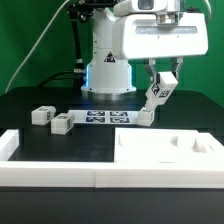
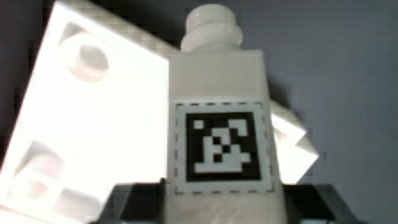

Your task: Assemble one leg

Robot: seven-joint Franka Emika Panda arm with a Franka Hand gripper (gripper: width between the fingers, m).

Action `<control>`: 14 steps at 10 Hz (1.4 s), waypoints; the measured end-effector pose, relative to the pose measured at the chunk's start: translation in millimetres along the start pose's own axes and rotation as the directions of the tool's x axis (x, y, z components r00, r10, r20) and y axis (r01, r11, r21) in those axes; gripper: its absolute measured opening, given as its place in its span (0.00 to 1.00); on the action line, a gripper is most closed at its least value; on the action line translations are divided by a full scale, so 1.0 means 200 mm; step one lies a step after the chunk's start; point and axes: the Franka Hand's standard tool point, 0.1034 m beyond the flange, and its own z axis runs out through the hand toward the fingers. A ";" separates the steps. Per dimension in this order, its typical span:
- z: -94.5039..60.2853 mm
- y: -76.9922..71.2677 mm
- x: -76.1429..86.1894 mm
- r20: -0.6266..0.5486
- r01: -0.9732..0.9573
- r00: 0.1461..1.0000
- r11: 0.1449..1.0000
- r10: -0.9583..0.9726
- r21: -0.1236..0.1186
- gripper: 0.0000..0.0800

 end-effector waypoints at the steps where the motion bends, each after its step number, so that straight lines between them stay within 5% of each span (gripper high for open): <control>1: -0.01 0.05 0.01 -0.086 0.011 0.996 0.999 -0.014 -0.039 0.37; 3: -0.02 0.08 0.05 -0.116 -0.033 0.993 0.998 0.028 -0.045 0.37; 5: -0.03 0.07 0.16 -0.091 -0.125 0.988 0.992 0.124 -0.003 0.37; 7: 0.02 0.03 0.40 -0.092 -0.182 0.978 0.983 0.185 0.039 0.37; 10: 0.14 -0.01 0.58 -0.175 -0.186 0.966 0.982 0.189 0.037 0.37; 14: 0.14 0.01 0.57 -0.206 -0.187 0.960 0.982 0.188 0.022 0.37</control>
Offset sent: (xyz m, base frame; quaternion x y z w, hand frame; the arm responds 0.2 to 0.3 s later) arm 0.0344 0.0108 0.0151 0.0193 -0.0242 0.1230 0.9919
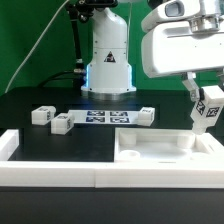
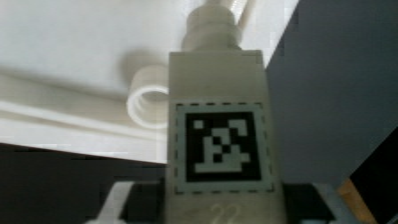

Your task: Assemble one leg

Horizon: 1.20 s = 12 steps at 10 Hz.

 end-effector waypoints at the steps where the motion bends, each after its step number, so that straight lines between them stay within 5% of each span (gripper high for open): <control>1: 0.00 0.01 -0.02 -0.007 0.005 1.000 1.000 -0.005 -0.006 0.37; 3: -0.01 0.07 -0.04 -0.098 0.003 0.995 0.999 -0.008 -0.050 0.37; 8: -0.01 0.09 0.08 -0.106 -0.002 0.994 0.999 -0.002 -0.040 0.37; 11: 0.02 0.12 0.10 -0.135 0.021 0.990 0.998 -0.029 -0.057 0.37; 12: 0.01 0.15 0.12 -0.201 0.025 0.979 0.996 -0.042 -0.088 0.37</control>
Offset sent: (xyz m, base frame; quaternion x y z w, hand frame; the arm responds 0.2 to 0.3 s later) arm 0.0086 -0.0017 0.0087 -0.0067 0.0918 0.0159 0.9956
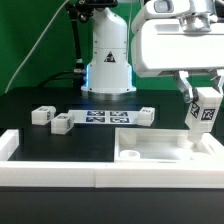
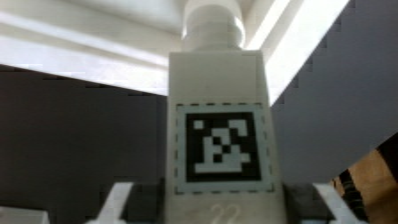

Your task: Assemble one leg

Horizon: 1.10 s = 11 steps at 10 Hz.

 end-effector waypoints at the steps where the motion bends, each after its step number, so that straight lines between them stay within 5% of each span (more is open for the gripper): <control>1: 0.02 -0.01 -0.03 0.020 0.001 1.000 1.000 -0.001 0.008 0.37; 5: 0.05 -0.04 0.01 0.013 0.004 1.000 1.000 -0.004 0.014 0.37; 11: 0.14 -0.07 -0.05 0.023 0.002 1.000 1.000 -0.003 0.020 0.37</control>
Offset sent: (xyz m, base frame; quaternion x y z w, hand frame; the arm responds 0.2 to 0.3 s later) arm 0.0176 0.0084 0.0008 0.0092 0.0082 0.0218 0.9997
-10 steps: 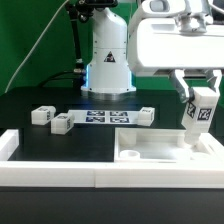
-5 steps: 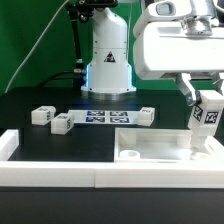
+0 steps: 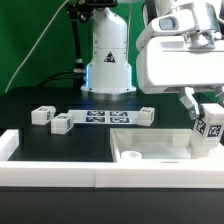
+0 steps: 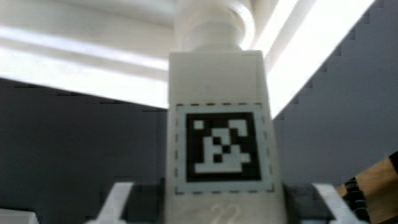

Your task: Assemble one leg

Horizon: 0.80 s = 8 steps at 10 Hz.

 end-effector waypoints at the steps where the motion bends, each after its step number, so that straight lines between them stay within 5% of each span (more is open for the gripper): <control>1: 0.00 0.00 -0.01 -0.005 0.000 1.000 1.000 0.000 -0.003 0.37; 4: -0.02 0.04 -0.06 -0.069 -0.008 0.998 0.999 0.006 -0.037 0.37; 8: -0.02 0.05 -0.07 -0.042 -0.024 0.999 0.999 0.023 -0.024 0.37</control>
Offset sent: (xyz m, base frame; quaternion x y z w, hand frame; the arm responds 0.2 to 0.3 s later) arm -0.0233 -0.0118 -0.0080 0.0238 0.0991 0.0762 0.9919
